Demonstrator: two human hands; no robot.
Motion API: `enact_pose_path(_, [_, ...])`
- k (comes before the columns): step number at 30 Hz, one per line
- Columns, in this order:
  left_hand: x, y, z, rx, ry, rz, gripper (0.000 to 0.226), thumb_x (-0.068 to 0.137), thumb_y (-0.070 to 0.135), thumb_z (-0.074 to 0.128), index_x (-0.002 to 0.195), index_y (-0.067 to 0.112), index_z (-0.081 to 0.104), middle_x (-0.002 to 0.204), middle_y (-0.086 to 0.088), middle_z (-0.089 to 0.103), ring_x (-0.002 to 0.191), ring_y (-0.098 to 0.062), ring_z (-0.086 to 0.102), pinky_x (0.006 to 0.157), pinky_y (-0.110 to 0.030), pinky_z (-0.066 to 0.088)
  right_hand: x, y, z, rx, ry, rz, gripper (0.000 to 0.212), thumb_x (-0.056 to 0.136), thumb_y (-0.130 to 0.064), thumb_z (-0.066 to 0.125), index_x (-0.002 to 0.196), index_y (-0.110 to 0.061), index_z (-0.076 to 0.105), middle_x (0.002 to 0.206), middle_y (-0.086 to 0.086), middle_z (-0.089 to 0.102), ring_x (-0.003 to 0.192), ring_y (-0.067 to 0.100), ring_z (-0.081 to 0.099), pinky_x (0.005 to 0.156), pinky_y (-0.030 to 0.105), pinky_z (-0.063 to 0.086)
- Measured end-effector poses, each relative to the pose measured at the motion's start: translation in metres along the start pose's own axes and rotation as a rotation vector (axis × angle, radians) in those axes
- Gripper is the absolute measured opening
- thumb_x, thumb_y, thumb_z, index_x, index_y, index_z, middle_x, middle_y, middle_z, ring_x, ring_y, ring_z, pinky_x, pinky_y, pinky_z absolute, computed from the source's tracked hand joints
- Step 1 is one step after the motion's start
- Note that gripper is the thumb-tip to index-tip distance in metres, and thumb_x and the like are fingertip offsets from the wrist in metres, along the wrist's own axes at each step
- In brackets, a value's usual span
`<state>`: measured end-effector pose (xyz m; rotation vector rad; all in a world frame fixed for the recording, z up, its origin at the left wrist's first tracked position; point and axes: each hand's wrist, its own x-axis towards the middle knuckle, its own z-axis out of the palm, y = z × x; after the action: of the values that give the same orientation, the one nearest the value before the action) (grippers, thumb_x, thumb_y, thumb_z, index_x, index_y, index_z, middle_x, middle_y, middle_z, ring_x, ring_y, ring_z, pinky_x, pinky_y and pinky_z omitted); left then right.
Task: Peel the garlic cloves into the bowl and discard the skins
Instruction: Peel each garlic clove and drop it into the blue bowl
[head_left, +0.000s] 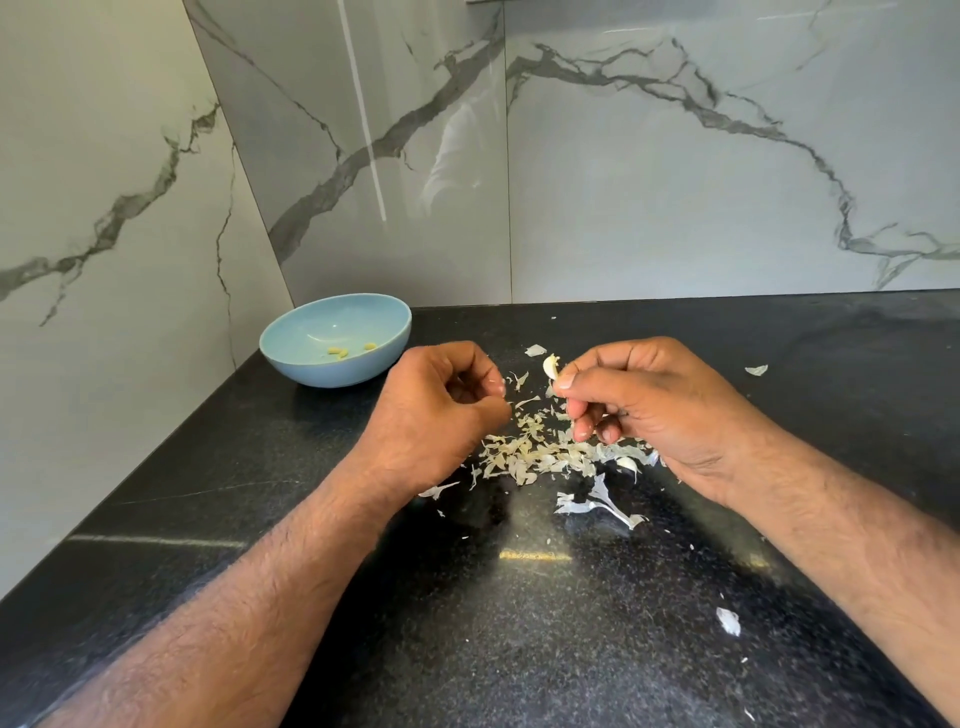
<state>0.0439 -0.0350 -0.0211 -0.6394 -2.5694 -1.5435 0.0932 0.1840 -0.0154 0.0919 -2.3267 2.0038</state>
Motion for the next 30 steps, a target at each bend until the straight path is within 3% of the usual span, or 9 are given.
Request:
enact_pose_path(2, [0.0,0.001,0.002,0.0,-0.005,0.028,0.011,0.096,0.023,0.079,0.085,0.022,0.078,0.072,0.007,0.073,0.063,0.0,0.06,0.063,-0.015,0.049,0.001,0.001,0.001,-0.044,0.012,-0.017,0.015,0.092,-0.013,0.075,0.087,0.001,0.075,0.076,0.012,0.071,0.068,0.022,0.068,0.059,0.03,0.042])
enact_pose_path(4, [0.0,0.0,0.003,0.037,-0.022,0.029,0.021,0.104,0.032,0.068,0.089,0.025,0.081,0.077,0.014,0.076,0.071,0.001,0.066,0.072,-0.02,0.051,0.001,0.002,0.002,-0.095,0.012,-0.028,0.011,0.091,-0.012,0.075,0.085,-0.002,0.077,0.075,0.009,0.072,0.067,0.021,0.068,0.059,0.031,0.043])
enact_pose_path(7, [0.001,-0.004,0.003,0.057,0.01,0.065,0.018,0.099,0.011,0.068,0.093,0.027,0.073,0.089,0.008,0.075,0.086,-0.012,0.069,0.08,-0.037,0.059,0.002,0.004,0.003,-0.167,0.014,-0.048,0.01,0.089,-0.013,0.077,0.082,-0.007,0.078,0.074,0.008,0.074,0.066,0.021,0.069,0.059,0.028,0.047])
enact_pose_path(10, [0.006,-0.01,0.002,-0.023,0.055,0.084,0.029,0.096,0.0,0.065,0.089,0.026,0.074,0.086,0.0,0.076,0.077,-0.024,0.066,0.074,-0.046,0.059,0.002,0.006,0.004,-0.233,0.027,-0.097,0.008,0.089,-0.016,0.079,0.082,-0.011,0.079,0.074,0.008,0.075,0.065,0.019,0.072,0.057,0.015,0.048])
enact_pose_path(14, [0.005,-0.008,0.004,-0.181,-0.047,0.082,0.015,0.095,0.018,0.081,0.107,0.027,0.08,0.094,0.001,0.079,0.089,-0.024,0.073,0.085,-0.033,0.06,0.002,0.007,0.004,-0.167,-0.008,-0.093,0.007,0.092,-0.017,0.078,0.09,-0.011,0.08,0.075,0.007,0.076,0.066,0.017,0.071,0.058,0.024,0.047])
enact_pose_path(19, [0.003,-0.009,0.008,-0.245,-0.114,0.115,0.01,0.093,0.015,0.082,0.103,0.015,0.083,0.099,-0.004,0.081,0.099,-0.031,0.075,0.094,-0.04,0.063,0.001,0.006,0.001,-0.05,-0.144,0.011,0.024,0.09,-0.025,0.077,0.104,-0.006,0.081,0.078,0.007,0.072,0.071,0.018,0.068,0.061,0.027,0.045])
enact_pose_path(23, [0.003,-0.01,0.008,-0.304,-0.111,0.091,0.005,0.094,0.013,0.081,0.098,0.012,0.081,0.096,-0.012,0.079,0.09,-0.027,0.073,0.087,-0.036,0.061,0.002,0.007,0.001,-0.085,-0.076,0.029,0.03,0.077,-0.035,0.084,0.092,-0.009,0.08,0.078,0.01,0.074,0.07,0.019,0.068,0.057,0.027,0.046])
enact_pose_path(28, [0.003,-0.01,0.008,0.004,-0.081,0.13,0.006,0.09,0.025,0.087,0.093,0.022,0.083,0.084,0.007,0.08,0.081,-0.015,0.077,0.079,-0.032,0.061,-0.001,0.0,-0.004,-0.349,0.061,-0.224,0.006,0.087,-0.022,0.083,0.093,-0.022,0.081,0.074,-0.008,0.077,0.065,0.011,0.072,0.056,0.013,0.05])
enact_pose_path(30, [0.002,-0.009,0.008,0.093,-0.05,0.184,0.008,0.09,0.028,0.088,0.096,0.024,0.084,0.085,0.013,0.079,0.079,-0.005,0.075,0.075,-0.024,0.058,-0.003,0.002,0.001,-0.48,0.076,-0.255,0.001,0.09,-0.029,0.081,0.091,-0.028,0.082,0.069,-0.014,0.075,0.063,0.012,0.071,0.054,0.022,0.054])
